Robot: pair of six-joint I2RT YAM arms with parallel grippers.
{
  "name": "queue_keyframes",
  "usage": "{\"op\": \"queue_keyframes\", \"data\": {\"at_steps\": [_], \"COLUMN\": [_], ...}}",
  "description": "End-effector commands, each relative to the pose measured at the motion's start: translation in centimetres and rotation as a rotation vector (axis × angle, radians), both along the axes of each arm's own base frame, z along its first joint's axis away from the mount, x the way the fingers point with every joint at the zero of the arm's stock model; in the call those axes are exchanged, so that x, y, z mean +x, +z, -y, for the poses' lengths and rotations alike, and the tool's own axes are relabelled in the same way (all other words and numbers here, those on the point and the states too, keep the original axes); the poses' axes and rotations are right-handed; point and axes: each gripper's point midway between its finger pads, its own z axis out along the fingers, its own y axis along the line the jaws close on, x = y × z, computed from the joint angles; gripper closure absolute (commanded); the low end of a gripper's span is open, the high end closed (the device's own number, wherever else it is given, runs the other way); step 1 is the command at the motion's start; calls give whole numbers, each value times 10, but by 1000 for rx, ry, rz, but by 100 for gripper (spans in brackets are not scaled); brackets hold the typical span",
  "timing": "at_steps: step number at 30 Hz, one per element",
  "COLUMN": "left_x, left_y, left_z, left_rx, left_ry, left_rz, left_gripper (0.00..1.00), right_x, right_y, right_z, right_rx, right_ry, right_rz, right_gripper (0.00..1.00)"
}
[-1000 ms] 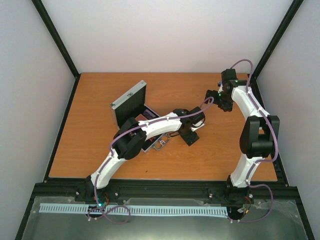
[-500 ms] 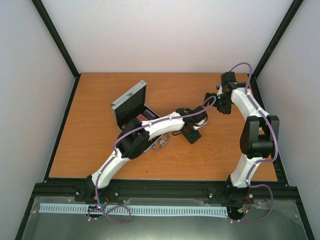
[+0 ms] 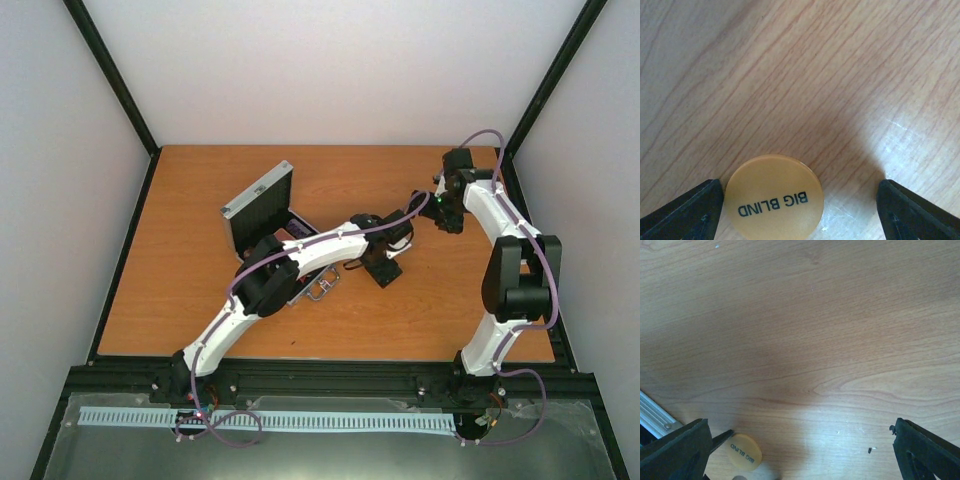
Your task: Pack up texas hold em set
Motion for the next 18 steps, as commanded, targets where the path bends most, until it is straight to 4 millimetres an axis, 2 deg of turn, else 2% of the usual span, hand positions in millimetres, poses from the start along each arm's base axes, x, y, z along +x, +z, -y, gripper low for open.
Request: {"op": "queue_keyframes", "data": {"at_steps": [1, 7, 11, 18], "left_x": [-1, 17, 20, 7], "left_y": [-11, 3, -3, -16], "left_z": [-26, -28, -30, -36], "left_rx": [67, 39, 37, 37], "left_ry": [37, 69, 82, 84], "left_rz": [-42, 1, -29, -89], "left_gripper": [12, 8, 8, 25], "right_x": [-7, -9, -9, -12], "right_y": [8, 5, 5, 5], "right_z": [3, 2, 0, 1], "right_rx": [6, 9, 18, 13], "right_ry": [5, 7, 10, 8], "right_rz": [17, 9, 9, 6], "right_gripper": [0, 0, 0, 0]}}
